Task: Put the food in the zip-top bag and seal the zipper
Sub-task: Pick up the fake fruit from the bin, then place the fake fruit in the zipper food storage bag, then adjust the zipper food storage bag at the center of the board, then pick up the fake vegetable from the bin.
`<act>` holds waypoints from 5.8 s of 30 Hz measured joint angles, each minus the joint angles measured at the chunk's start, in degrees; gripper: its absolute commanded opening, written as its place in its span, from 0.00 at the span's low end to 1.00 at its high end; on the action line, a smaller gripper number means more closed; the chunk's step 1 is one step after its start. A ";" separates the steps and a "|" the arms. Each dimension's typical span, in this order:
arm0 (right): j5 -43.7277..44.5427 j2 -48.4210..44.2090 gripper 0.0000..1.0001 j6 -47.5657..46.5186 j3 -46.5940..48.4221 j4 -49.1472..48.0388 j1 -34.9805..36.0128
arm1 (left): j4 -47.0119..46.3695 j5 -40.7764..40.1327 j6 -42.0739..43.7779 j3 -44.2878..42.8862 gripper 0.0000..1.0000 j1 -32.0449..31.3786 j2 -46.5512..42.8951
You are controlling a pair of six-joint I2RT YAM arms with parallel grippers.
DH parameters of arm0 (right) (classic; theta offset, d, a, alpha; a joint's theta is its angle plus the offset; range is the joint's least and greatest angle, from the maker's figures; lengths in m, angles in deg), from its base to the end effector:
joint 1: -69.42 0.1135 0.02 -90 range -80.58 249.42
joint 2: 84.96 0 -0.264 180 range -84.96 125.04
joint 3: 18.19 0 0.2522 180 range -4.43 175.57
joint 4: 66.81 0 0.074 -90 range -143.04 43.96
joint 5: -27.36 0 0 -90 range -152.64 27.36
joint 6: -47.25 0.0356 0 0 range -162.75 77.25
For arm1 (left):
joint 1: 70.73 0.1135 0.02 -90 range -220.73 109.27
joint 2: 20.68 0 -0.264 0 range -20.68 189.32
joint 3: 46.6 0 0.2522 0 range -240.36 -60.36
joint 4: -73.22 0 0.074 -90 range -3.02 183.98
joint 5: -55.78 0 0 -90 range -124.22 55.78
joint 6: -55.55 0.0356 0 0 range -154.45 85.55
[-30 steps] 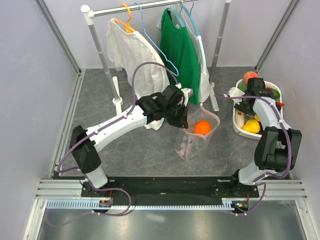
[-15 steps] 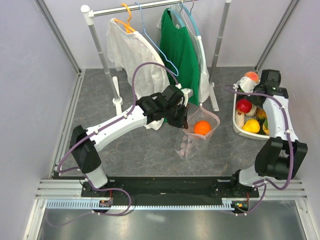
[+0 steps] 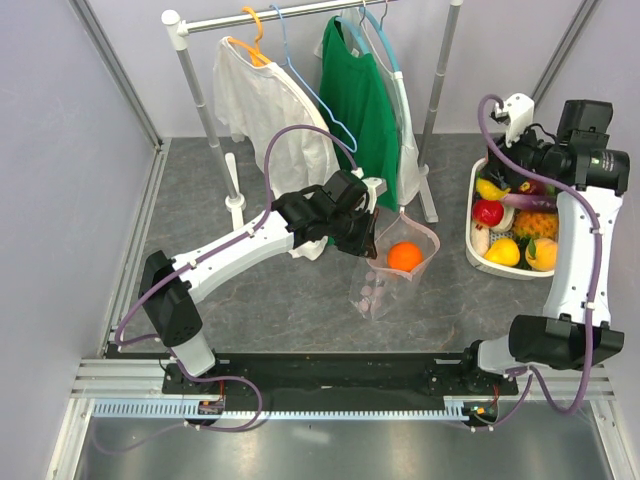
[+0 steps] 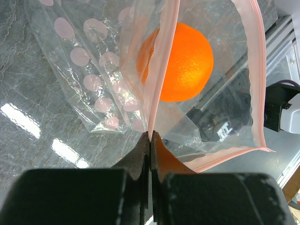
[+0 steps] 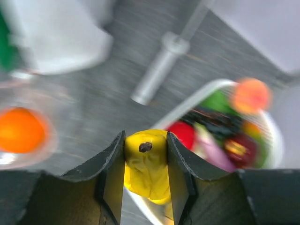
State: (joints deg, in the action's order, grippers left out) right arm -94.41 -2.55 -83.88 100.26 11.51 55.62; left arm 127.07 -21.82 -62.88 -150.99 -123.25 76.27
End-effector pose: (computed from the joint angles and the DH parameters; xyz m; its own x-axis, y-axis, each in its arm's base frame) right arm 0.2630 -0.0453 0.4534 -0.3767 -0.4833 -0.7903 -0.5619 0.7974 -0.2199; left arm 0.2233 -0.3038 0.3294 -0.7995 0.2785 -0.5323 0.5510 0.6929 -0.4650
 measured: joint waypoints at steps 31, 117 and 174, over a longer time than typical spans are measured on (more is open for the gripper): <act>-12.55 -23.06 0.98 31.89 -41.13 -25.27 31.41 | -1.64 8.92 -0.48 0.07 0.03 2.01 0.00; 13.14 14.14 0.98 -14.21 6.08 9.92 -6.95 | 10.45 15.87 -0.68 -17.16 0.02 8.04 5.22; 37.38 12.20 0.01 -34.77 -7.32 -4.70 -0.68 | 9.07 17.70 0.57 -15.52 0.02 8.04 5.22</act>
State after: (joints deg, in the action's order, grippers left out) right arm -57.04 9.65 -118.65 92.94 6.81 54.94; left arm 136.14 -4.11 -62.31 -166.51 -115.20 81.49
